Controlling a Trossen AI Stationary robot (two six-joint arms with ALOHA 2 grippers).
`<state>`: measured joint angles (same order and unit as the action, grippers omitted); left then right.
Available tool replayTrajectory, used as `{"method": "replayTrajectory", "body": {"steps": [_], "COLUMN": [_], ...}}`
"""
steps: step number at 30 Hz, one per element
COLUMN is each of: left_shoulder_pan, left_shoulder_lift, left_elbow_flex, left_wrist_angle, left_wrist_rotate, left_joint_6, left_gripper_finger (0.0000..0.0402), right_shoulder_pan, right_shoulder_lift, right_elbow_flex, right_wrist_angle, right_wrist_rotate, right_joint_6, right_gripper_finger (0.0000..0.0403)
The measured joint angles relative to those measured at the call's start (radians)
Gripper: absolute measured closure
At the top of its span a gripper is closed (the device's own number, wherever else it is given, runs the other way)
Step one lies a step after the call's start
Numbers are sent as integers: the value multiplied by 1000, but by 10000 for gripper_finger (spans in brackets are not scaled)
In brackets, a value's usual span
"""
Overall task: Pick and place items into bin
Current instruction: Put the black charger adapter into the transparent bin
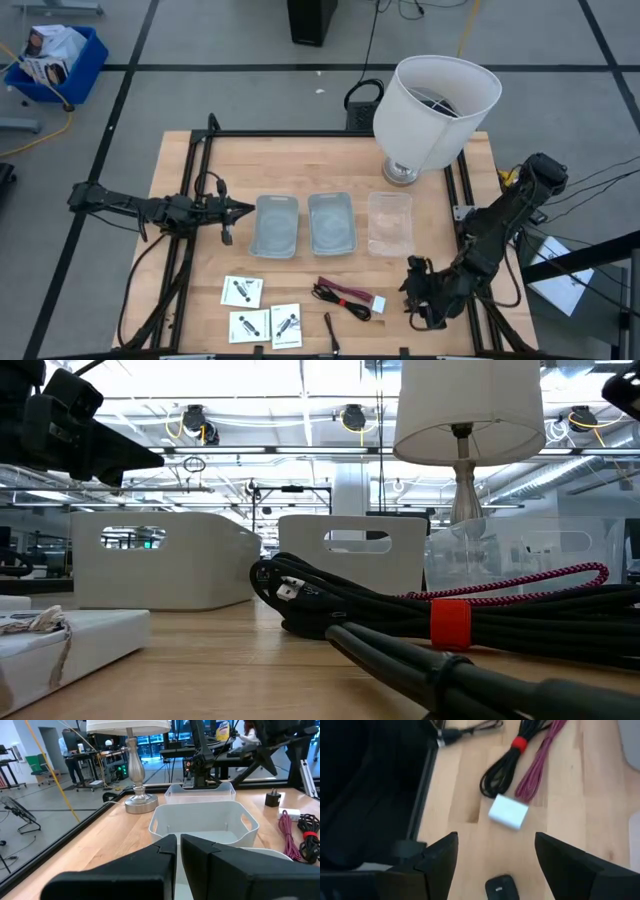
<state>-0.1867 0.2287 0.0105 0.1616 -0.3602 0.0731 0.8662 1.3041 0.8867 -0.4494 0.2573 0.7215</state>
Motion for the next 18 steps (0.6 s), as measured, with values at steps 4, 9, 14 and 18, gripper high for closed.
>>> {"method": "replayTrajectory", "body": {"steps": [4, 9, 14, 18], "left_shoulder_pan": [0, 0, 0, 0], "left_shoulder_lift": [0, 0, 0, 0], "left_elbow_flex": [0, 0, 0, 0], "left_wrist_angle": [5, 6, 7, 7], "left_wrist_rotate": [-4, -5, -8, -8], "left_joint_6": [0, 1, 1, 1], "left_gripper_finger": [369, 369, 369, 369], "right_shoulder_pan": [6, 6, 24, 49], "right_shoulder_lift": [51, 111, 143, 167], "right_elbow_flex": [0, 0, 0, 0], "right_wrist_angle": [-19, -25, -47, -56], "right_wrist_rotate": [0, -51, -80, -96], "right_joint_6": [-37, -53, -27, -26], "right_gripper_finger": [144, 142, 142, 142]}}
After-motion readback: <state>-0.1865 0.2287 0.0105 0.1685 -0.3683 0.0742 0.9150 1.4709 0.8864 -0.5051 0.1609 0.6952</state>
